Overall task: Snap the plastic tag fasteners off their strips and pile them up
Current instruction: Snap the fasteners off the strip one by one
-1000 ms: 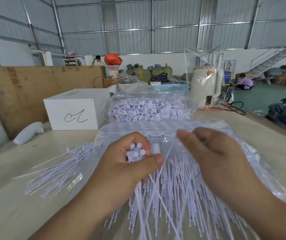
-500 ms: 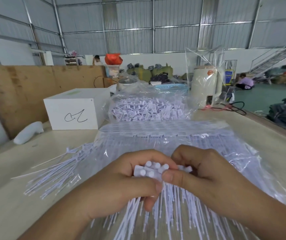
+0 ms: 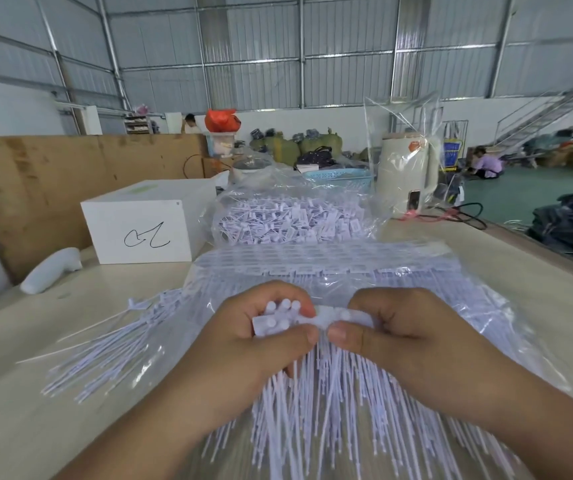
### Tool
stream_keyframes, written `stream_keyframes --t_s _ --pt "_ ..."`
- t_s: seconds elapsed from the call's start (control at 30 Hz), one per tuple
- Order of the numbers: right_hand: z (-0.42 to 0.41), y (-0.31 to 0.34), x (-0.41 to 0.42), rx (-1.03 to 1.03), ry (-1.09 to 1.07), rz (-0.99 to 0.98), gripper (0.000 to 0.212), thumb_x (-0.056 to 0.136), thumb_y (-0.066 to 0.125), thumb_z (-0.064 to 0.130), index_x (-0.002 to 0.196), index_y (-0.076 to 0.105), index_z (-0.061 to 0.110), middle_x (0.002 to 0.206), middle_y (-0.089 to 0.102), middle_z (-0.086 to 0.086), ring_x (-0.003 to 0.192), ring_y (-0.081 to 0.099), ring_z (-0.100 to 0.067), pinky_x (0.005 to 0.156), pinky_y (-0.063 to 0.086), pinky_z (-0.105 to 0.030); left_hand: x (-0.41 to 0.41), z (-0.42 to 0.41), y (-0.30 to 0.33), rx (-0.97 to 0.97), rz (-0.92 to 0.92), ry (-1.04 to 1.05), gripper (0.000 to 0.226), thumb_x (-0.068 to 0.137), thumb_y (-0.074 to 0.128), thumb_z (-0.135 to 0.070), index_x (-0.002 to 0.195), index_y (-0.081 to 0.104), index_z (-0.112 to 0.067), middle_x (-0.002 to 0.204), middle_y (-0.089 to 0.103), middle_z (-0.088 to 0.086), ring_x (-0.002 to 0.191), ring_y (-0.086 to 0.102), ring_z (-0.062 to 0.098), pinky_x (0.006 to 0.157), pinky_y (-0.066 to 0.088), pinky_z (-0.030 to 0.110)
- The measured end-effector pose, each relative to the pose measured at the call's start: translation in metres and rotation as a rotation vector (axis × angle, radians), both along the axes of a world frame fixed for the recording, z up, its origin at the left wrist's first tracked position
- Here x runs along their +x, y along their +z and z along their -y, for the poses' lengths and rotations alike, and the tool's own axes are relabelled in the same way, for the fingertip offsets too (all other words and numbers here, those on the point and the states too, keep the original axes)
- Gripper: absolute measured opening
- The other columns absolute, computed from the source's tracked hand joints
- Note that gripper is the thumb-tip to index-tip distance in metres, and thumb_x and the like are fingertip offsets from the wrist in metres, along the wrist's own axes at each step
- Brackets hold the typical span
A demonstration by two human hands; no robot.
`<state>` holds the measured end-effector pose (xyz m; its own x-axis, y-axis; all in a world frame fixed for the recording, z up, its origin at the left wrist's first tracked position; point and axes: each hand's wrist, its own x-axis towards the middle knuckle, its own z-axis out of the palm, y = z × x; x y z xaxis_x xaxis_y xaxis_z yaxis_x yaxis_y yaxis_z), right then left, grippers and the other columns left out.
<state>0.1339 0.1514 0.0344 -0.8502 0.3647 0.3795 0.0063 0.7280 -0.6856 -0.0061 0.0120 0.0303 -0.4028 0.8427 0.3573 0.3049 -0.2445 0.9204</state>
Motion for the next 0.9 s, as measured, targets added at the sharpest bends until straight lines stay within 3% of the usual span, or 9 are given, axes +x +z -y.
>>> stream_keyframes --t_s 0.17,0.3,0.33,0.4,0.43,0.5,0.6,0.73,0.9 --pt "0.017 -0.001 -0.008 0.024 -0.190 -0.187 0.031 0.084 0.058 0.053 0.060 0.051 0.036 0.045 0.042 0.010 0.040 0.035 -0.007 0.041 0.027 -0.018 0.010 -0.006 -0.001 0.140 0.044 0.111 0.006 0.071 0.069 -0.019 0.072 0.068 -0.025 0.056 0.057 -0.004 0.048 0.052 0.010 0.048 0.043 0.018" --pt "0.001 0.013 0.003 -0.155 -0.351 -0.439 0.058 0.079 0.048 0.063 0.067 0.047 0.006 0.052 0.036 -0.012 0.041 0.031 -0.010 0.038 0.027 -0.015 0.005 -0.001 0.001 0.167 0.132 0.215 0.006 0.068 0.068 -0.021 0.071 0.069 -0.026 0.054 0.056 -0.004 0.045 0.052 0.010 0.046 0.043 0.017" --pt "-0.002 0.014 0.006 -0.162 -0.316 -0.422 0.057 0.077 0.052 0.062 0.070 0.050 0.006 0.053 0.038 -0.012 0.044 0.033 -0.012 0.040 0.028 -0.017 0.004 0.000 0.003 0.164 0.148 0.187 0.007 0.068 0.068 -0.019 0.071 0.070 -0.025 0.053 0.056 -0.003 0.044 0.051 0.010 0.045 0.042 0.017" --pt "0.001 0.012 0.008 -0.210 -0.117 -0.286 0.039 0.075 0.062 0.061 0.083 0.059 0.023 0.052 0.048 0.002 0.046 0.036 -0.017 0.043 0.032 -0.026 0.004 0.002 0.005 0.133 0.140 0.082 0.010 0.069 0.067 -0.015 0.072 0.070 -0.024 0.052 0.055 -0.002 0.043 0.049 0.010 0.044 0.039 0.015" --pt "0.004 0.008 0.006 -0.198 0.001 -0.189 0.030 0.077 0.068 0.060 0.093 0.058 0.036 0.055 0.055 0.007 0.047 0.040 -0.016 0.046 0.033 -0.028 0.006 0.003 0.006 0.107 0.104 0.022 0.012 0.070 0.066 -0.013 0.073 0.071 -0.024 0.052 0.055 -0.002 0.043 0.050 0.010 0.045 0.039 0.014" --pt "0.009 0.000 0.001 -0.100 0.166 -0.071 0.036 0.080 0.070 0.054 0.109 0.048 0.051 0.064 0.066 0.013 0.051 0.051 -0.007 0.051 0.039 -0.022 0.008 0.003 0.006 0.056 0.057 -0.097 0.018 0.072 0.064 -0.008 0.080 0.072 -0.021 0.053 0.057 -0.003 0.046 0.052 0.010 0.046 0.040 0.014" --pt "0.007 -0.004 -0.001 -0.083 0.197 -0.033 0.054 0.074 0.070 0.057 0.120 0.040 0.054 0.067 0.066 0.006 0.061 0.060 -0.005 0.059 0.042 -0.024 0.003 0.006 0.009 -0.034 0.028 -0.273 0.022 0.077 0.062 0.000 0.089 0.072 -0.016 0.058 0.063 -0.007 0.048 0.055 0.009 0.047 0.044 0.015" --pt "0.007 -0.004 0.002 -0.040 0.213 0.016 0.062 0.067 0.072 0.059 0.119 0.039 0.058 0.055 0.051 0.003 0.051 0.047 -0.002 0.051 0.031 -0.017 -0.004 0.013 0.015 -0.229 0.020 -0.467 0.023 0.083 0.058 0.007 0.098 0.068 -0.007 0.064 0.066 -0.009 0.049 0.057 0.007 0.048 0.045 0.013" --pt "0.007 -0.003 0.003 -0.031 0.208 -0.022 0.063 0.067 0.076 0.053 0.120 0.043 0.054 0.055 0.050 0.008 0.048 0.043 -0.001 0.050 0.030 -0.013 -0.011 0.016 0.016 -0.356 0.044 -0.536 0.044 0.078 0.054 0.011 0.106 0.072 -0.018 0.068 0.066 -0.006 0.051 0.059 0.007 0.050 0.047 0.015"
